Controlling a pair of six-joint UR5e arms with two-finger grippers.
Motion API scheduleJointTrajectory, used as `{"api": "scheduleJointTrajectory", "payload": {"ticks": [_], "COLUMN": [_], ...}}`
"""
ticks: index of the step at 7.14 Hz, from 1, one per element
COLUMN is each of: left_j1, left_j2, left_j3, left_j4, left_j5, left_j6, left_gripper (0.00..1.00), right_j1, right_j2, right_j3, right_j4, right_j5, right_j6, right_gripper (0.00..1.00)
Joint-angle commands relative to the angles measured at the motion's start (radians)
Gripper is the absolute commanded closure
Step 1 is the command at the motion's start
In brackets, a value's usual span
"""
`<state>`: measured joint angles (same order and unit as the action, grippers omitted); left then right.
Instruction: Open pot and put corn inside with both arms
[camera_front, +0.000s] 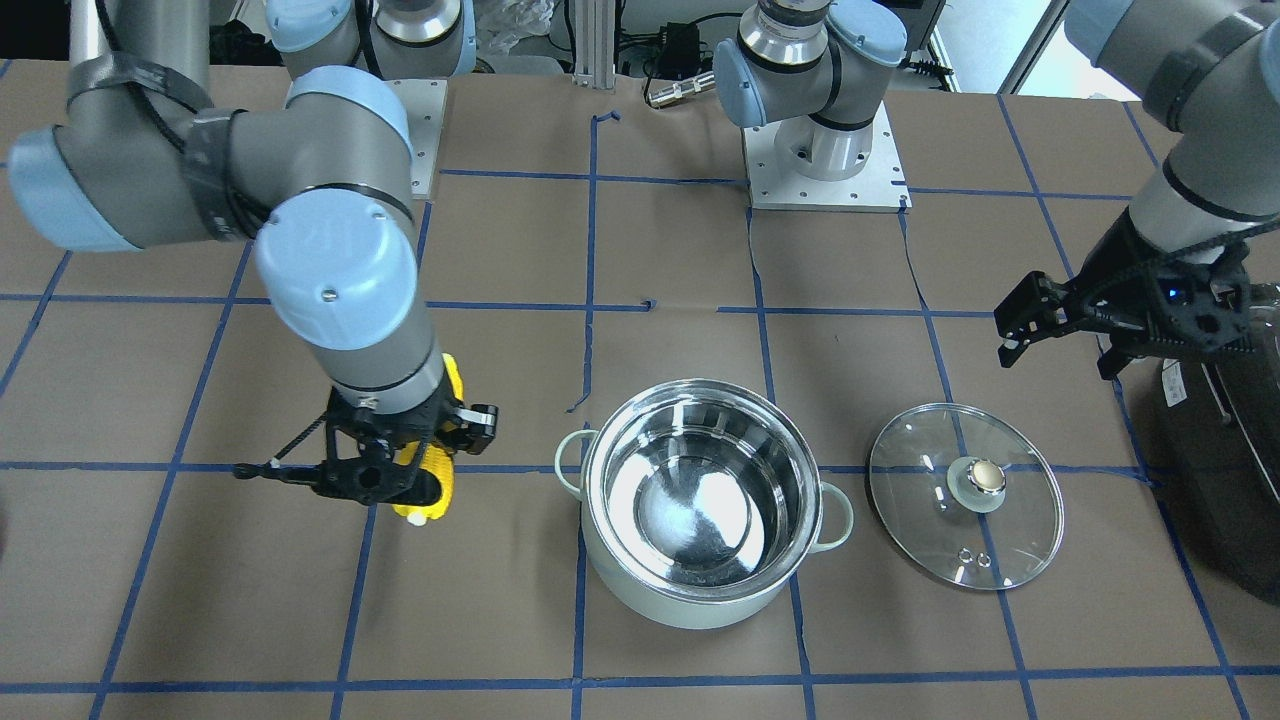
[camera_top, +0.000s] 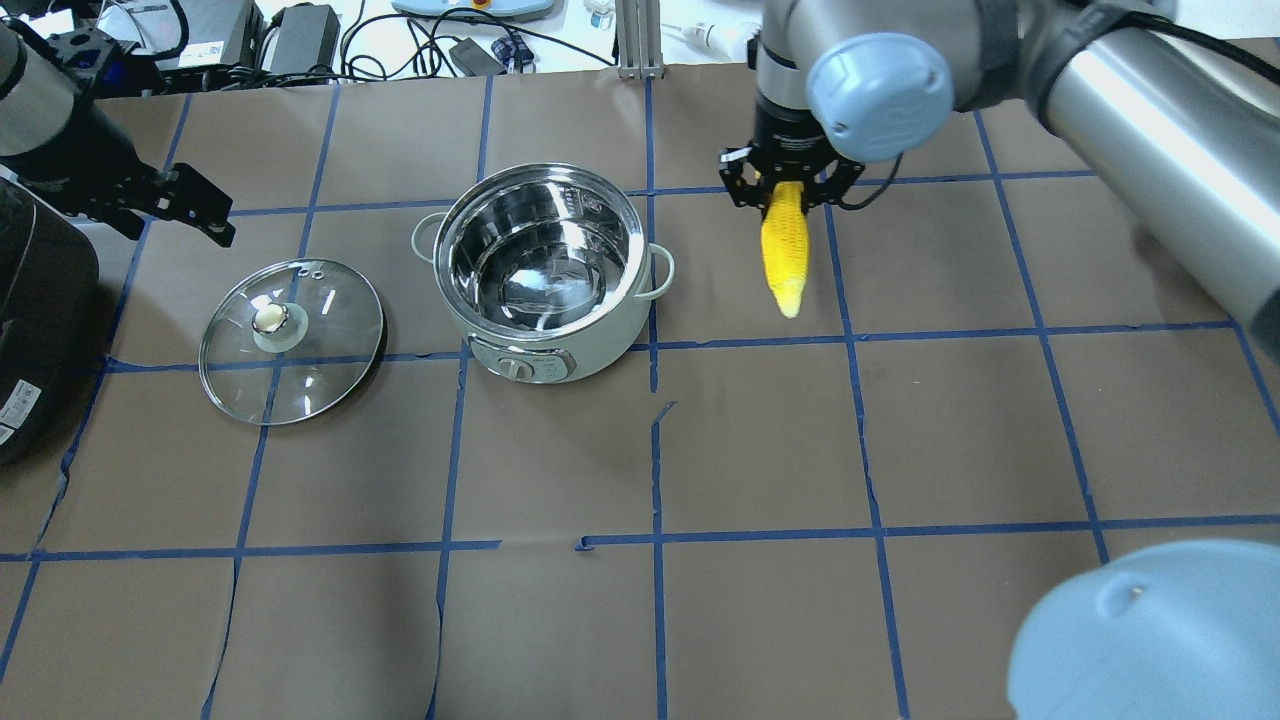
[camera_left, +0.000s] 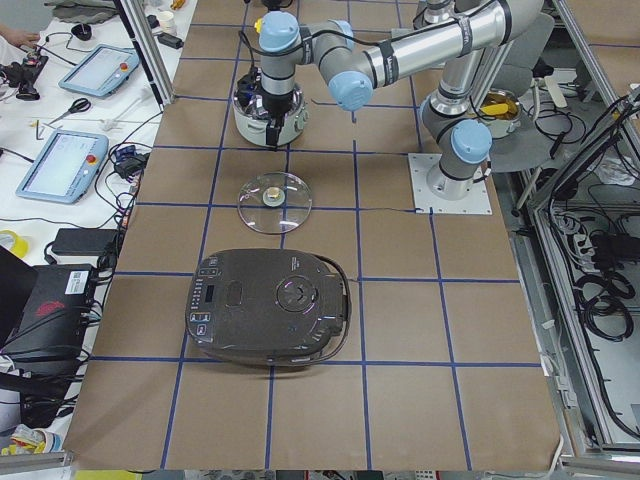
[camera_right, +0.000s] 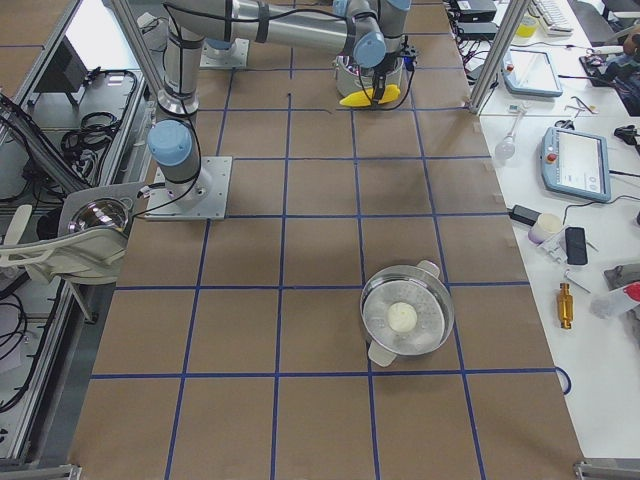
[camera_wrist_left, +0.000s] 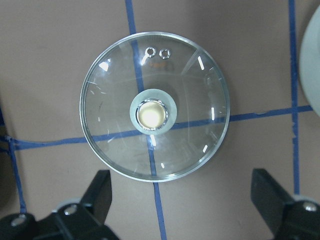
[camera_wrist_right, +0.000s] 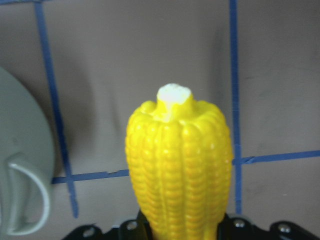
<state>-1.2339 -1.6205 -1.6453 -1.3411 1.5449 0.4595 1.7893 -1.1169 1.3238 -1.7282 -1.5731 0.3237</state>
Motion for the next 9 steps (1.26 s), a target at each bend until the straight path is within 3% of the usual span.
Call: {"api": "scheduleJointTrajectory", "payload": {"ticks": [1,3,5,9], "left_j1": [-0.018,-0.08,-0.131,-0.134], "left_j2": [0.085,0.087,0.085,0.097], "left_j3": [0.033,0.123,0.156,0.145], "left_j4": [-0.096,-0.145,-0.197,-0.211], "left_j5": [-0.008,0.004,0.006,0.006], "left_j6": [-0.042,-0.048,-0.18,-0.18], "left_gripper": [0.0,0.0,0.0,0.0], "right_j1": [0.085,0.128,0.166,0.228], "right_j2": [0.113,0.172,0.219,0.293], "right_j3": [-0.182,-0.233,-0.277,-0.284], "right_j4": [0.035,-0.011,-0.025,-0.076], "right_j5": [0.128,0.217,0.22,0.183], "right_j6": [0.165,0.234,0.267,0.212], "right_gripper": [0.96,0.98,0.99,0.96]}}
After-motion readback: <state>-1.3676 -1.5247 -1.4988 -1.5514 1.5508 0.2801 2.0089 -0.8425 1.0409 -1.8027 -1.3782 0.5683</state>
